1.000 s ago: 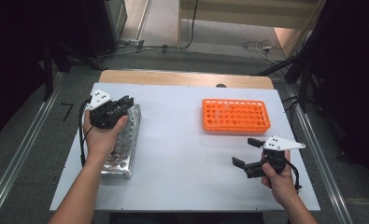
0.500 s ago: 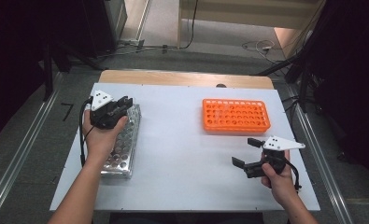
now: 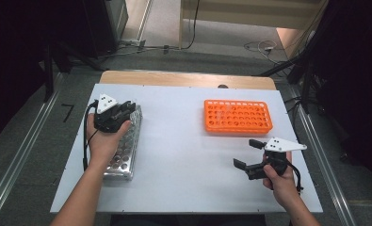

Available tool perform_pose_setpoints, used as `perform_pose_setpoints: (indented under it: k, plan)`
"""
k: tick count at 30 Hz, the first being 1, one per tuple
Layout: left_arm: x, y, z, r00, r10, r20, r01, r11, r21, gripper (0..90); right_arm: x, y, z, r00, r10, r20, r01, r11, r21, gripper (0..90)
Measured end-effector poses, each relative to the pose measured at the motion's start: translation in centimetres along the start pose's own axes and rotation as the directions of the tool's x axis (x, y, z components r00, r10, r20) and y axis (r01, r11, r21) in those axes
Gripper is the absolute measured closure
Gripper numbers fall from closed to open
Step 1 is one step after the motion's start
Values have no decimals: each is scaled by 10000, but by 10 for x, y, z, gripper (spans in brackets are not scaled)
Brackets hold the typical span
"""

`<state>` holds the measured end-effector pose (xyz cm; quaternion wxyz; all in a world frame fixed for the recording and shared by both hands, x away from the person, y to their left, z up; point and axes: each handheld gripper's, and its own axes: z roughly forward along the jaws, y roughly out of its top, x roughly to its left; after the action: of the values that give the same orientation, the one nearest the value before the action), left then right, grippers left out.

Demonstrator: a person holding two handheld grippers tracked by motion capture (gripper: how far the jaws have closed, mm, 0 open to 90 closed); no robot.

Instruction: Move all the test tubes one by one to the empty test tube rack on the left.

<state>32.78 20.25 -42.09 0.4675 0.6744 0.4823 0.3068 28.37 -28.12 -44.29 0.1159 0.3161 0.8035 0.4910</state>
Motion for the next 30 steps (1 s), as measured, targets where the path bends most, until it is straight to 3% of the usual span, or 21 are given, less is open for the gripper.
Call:
perform_pose_setpoints:
  k: [18, 30]
  plan:
    - [-4, -9, 4, 9998, 122, -166, -111, 9978, 647, 747, 1, 0, 2, 10000, 5, -79, -5, 10000, 66, 0]
    - [-3, -9, 9, 9999, -25, -137, 41, 9931, 1172, 740, 0, 0, 2, 10000, -18, -66, 18, 10000, 62, 0]
